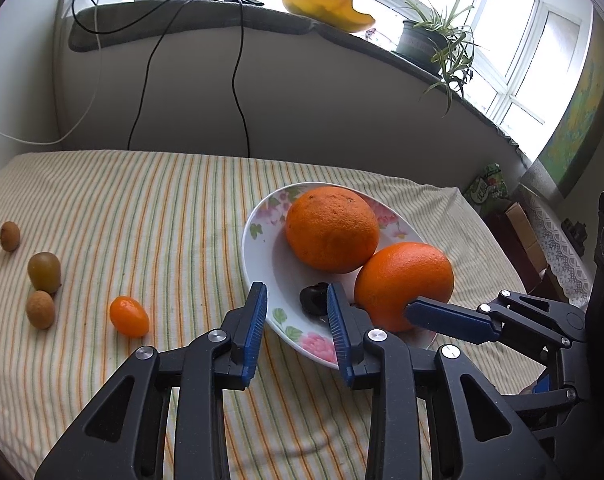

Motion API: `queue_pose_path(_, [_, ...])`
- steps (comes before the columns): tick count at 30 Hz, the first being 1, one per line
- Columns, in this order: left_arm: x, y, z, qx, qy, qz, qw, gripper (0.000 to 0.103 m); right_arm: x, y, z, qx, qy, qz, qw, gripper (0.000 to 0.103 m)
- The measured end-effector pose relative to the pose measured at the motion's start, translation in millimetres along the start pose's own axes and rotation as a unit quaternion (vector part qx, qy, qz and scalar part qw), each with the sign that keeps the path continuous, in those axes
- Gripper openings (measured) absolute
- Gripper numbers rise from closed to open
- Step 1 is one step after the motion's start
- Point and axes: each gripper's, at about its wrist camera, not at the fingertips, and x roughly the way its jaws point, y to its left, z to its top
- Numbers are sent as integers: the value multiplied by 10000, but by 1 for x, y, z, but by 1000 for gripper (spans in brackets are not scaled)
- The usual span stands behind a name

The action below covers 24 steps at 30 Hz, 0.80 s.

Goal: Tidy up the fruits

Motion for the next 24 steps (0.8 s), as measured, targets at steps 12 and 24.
queue_pose_path(12, [-16,13,-4,-188,-87,38,9998,29,-2,4,1,-51,-14,63,10000,37])
queue_pose_path(24, [-51,61,-17,-598,-319,568,9961,29,6,23,19,-220,-54,303,9993,43])
